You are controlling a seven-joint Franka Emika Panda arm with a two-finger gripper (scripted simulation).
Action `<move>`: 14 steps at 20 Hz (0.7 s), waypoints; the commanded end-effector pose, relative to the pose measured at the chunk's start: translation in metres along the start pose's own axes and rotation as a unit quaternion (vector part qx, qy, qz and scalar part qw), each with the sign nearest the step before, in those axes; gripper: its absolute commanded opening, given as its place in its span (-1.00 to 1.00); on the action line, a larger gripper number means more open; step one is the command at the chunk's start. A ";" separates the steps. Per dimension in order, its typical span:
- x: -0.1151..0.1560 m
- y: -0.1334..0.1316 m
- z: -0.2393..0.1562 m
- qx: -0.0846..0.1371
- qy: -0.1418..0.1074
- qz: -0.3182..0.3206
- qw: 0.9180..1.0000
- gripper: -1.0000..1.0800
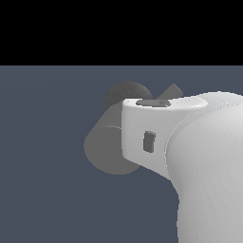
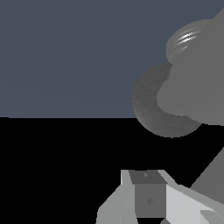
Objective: Turn on the faucet by rotating a designated handle.
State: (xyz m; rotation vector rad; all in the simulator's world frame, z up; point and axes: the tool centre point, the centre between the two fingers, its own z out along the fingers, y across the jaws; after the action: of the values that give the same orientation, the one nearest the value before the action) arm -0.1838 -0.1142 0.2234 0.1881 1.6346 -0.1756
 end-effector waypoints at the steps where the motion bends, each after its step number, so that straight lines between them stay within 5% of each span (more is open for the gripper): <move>1: -0.011 0.015 0.000 -0.010 -0.010 0.000 1.000 -1.00; 14: -0.040 0.057 -0.004 -0.023 -0.026 0.001 0.999 -1.00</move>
State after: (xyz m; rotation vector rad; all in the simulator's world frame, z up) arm -0.1827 -0.0783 0.2229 0.1779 1.6887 -0.1652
